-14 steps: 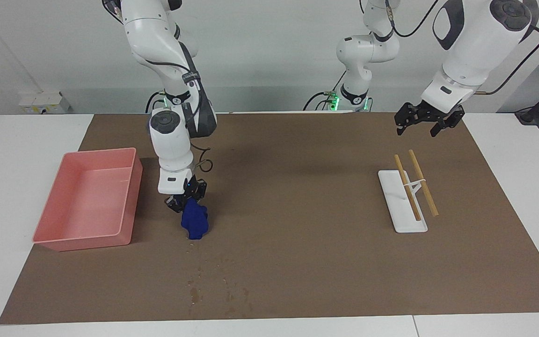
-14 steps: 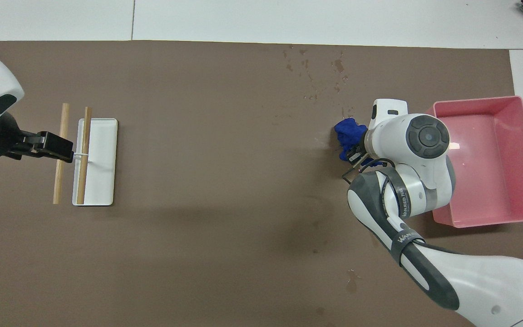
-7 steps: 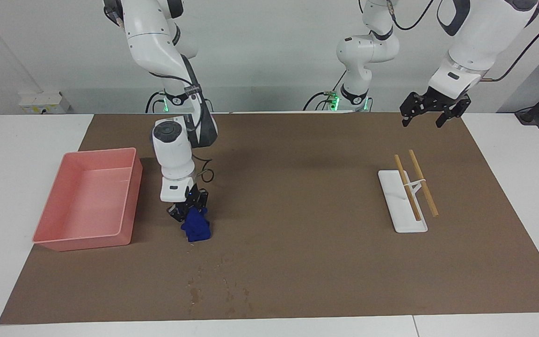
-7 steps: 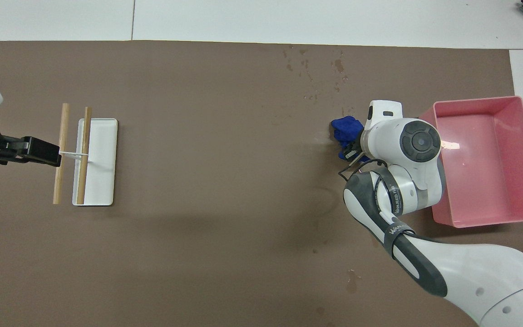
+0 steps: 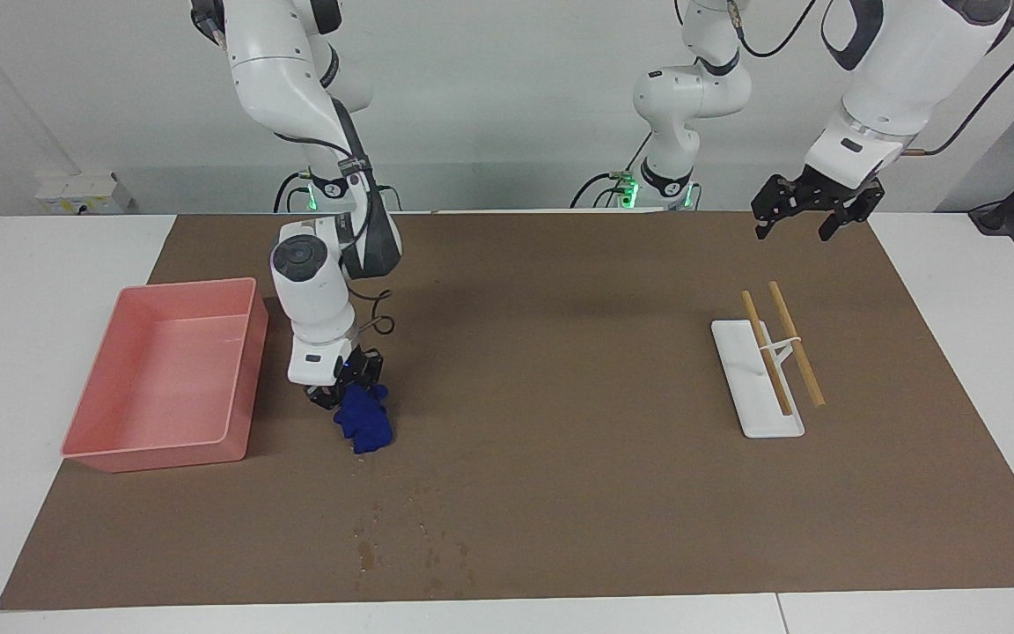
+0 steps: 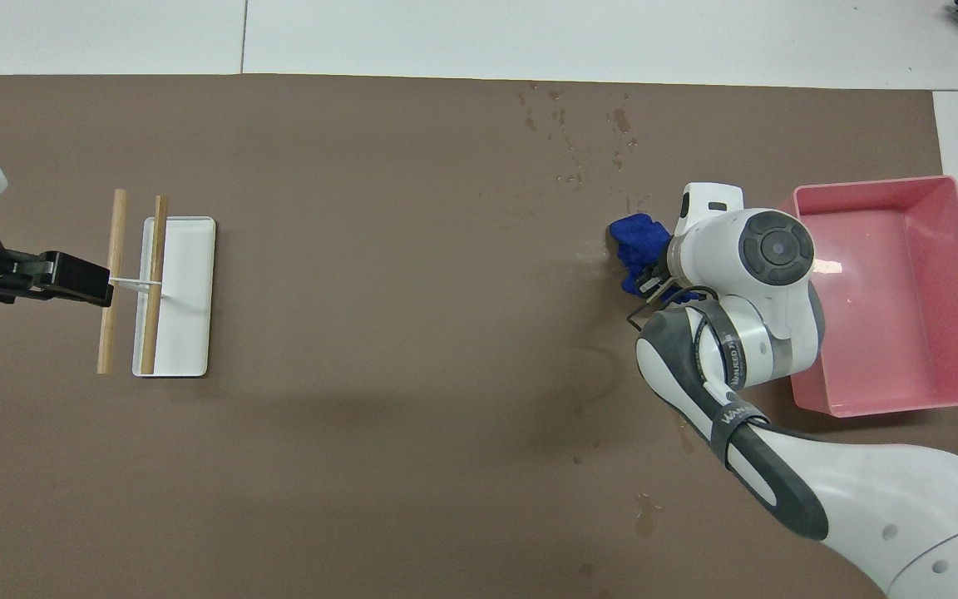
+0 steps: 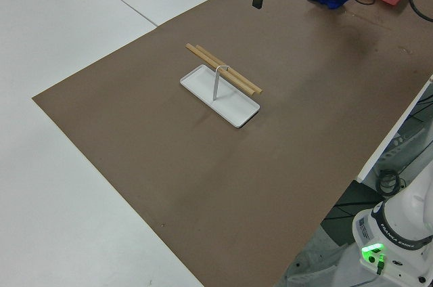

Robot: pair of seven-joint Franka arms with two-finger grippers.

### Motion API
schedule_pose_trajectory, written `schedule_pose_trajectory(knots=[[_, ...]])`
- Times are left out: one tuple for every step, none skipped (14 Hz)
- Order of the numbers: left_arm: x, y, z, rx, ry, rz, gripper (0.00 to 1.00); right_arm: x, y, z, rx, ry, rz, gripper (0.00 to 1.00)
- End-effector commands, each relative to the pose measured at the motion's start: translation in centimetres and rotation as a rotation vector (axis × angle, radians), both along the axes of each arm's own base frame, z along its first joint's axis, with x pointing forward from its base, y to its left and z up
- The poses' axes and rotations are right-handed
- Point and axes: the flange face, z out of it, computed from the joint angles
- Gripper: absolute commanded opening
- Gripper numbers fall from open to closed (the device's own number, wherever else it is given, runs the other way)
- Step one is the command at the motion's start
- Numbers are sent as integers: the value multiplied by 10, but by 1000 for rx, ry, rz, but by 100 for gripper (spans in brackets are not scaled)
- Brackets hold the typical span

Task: Wipe water with towel using both arms
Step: 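Lower the towel onto the water streak with the right gripper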

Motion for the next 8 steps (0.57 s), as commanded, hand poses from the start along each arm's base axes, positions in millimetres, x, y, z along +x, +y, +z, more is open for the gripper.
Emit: schedule_pose_trajectory(knots=[[-7,0,0,-5,-2,-6,100,-14,-2,9,51,130,-77,0],[-7,0,0,-5,-1,-6,100,-17,-1,18,78,172,-137,0],[-6,0,0,-5,-2,-4,100,-22,2,26,108,208,-194,0],[-7,0,0,-5,-2,-6,100,-28,4,31,109,240,-223,0],[-7,-1,0,-5,-2,-7,100,-35,4,33,103,278,-236,0],[-7,-2,1,-5,-4,-9,100,-42,2,33,96,315,-240,0],[-7,-7,-1,-5,-1,-19,100,-47,0,31,90,350,-240,0],[-7,-11,-1,-5,-2,-27,100,-51,-2,33,87,374,-239,0]])
